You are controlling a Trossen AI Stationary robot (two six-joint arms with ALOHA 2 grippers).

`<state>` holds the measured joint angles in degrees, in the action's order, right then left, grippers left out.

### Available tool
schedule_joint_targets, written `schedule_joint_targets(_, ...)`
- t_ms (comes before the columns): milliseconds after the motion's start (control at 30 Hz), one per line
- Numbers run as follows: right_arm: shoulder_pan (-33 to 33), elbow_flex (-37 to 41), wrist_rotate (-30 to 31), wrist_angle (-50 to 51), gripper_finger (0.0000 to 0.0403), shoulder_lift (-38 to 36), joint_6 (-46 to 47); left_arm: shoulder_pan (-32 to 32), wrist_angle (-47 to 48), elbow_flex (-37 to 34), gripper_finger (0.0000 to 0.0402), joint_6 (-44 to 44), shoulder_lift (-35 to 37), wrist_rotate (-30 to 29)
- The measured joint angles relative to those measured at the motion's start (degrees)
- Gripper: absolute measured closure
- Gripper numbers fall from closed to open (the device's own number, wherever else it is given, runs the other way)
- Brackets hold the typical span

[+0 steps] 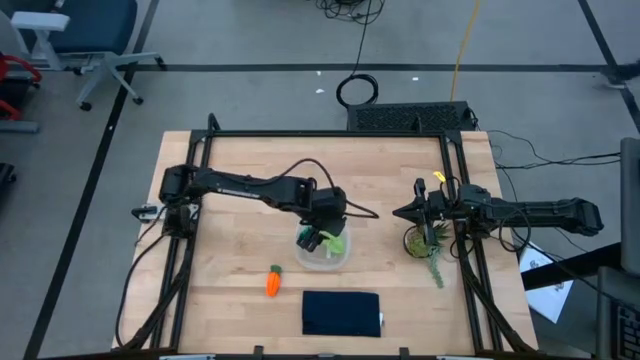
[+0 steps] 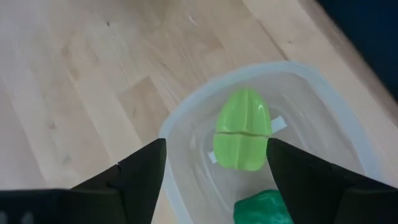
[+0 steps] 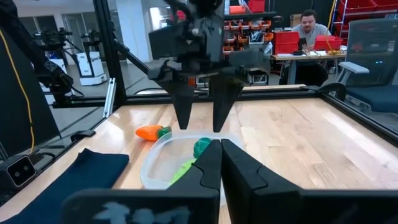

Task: Pick and placing Produce into tupperware
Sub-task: Put the carrot into the bin

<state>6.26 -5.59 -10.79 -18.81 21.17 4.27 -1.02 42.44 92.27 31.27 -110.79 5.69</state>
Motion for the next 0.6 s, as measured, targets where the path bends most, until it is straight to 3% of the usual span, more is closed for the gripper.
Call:
schedule_joint_targets(167, 0.0, 0.0, 0.0, 0.0, 0.0403, 0.0, 0.0, -0.4, 1.7, 0.0, 0.0172, -0.3, 1.4, -2.0)
schedule_joint_targets(433, 0.0, 0.0, 0.0, -0.3, 0.0403, 0.0, 0.0, -0.6, 7.1, 0.0, 0.0375, -2.4, 4.8, -5.8)
schedule_joint_targets(600, 0.0, 0.0, 0.0, -1.5, 0.0403, -0.2, 0.0, -1.5, 9.0, -0.4, 0.0394, -2.9, 8.9, -7.9)
